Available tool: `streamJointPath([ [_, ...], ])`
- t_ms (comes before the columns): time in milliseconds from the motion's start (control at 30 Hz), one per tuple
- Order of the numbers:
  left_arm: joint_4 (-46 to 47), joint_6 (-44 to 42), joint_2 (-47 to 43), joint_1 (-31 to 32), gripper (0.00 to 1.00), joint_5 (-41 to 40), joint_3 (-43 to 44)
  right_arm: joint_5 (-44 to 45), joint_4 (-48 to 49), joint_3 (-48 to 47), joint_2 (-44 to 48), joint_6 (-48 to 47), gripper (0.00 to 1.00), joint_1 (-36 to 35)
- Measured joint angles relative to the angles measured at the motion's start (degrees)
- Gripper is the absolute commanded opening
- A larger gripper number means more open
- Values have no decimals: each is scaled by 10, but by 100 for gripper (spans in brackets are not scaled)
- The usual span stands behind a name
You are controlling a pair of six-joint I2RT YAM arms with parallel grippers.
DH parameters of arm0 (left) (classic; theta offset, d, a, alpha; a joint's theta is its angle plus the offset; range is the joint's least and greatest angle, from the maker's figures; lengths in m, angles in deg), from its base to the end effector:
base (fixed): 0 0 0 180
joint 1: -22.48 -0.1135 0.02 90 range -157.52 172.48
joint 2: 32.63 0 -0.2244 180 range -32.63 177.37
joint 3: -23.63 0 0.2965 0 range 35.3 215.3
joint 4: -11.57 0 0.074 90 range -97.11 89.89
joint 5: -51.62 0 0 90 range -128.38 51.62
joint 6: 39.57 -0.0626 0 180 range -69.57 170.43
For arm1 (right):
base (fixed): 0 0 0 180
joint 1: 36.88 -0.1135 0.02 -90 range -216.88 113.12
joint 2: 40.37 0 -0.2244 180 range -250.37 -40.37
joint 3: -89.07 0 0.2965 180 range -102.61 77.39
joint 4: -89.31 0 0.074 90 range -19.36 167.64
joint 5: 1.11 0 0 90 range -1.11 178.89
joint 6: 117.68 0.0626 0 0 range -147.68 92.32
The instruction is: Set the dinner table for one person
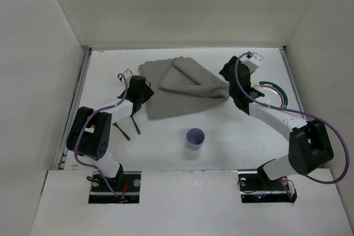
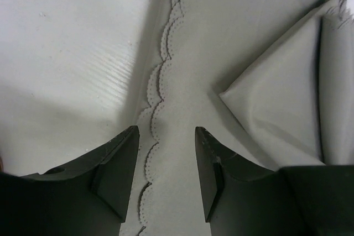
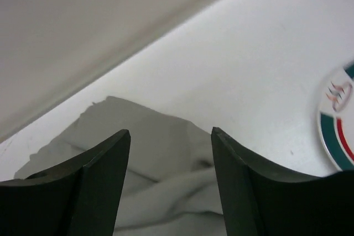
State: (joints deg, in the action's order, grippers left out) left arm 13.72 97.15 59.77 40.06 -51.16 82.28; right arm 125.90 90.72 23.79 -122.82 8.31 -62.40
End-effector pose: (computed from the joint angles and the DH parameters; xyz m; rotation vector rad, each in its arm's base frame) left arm 0.3769 -0.1049 0.1022 -0.6659 2.0311 -0.4322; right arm 0.3710 0.1354 0.2147 0.5969 1.6904 0.1727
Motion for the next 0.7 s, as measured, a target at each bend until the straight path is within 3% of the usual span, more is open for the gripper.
streamJointPath([
  [100, -8, -1, 9, 3, 39, -2, 0, -54, -28, -101, -54, -123, 16, -27],
  [133, -11, -1, 10, 3, 39, -2, 0, -81, -42, -135, -80, -153, 14, -38],
  [200, -13, -2, 10, 4, 39, -6, 0, -149, -78, -200, -137, -201, 20, -58],
  [267, -14, -5, 10, 6, 39, -9, 1, -223, -112, -235, -183, -251, 43, -77],
  [333, -17, -10, 11, 7, 40, -10, 4, -282, -150, -246, -213, -301, 77, -97],
  [367, -17, -13, 13, 7, 40, -11, 8, -303, -170, -252, -225, -323, 85, -107],
  [467, -16, -17, 20, 7, 40, -11, 14, -339, -242, -309, -274, -383, 91, -138],
  [700, -15, -28, 25, 7, 40, -8, 15, -341, -358, -492, -394, -461, 86, -165],
])
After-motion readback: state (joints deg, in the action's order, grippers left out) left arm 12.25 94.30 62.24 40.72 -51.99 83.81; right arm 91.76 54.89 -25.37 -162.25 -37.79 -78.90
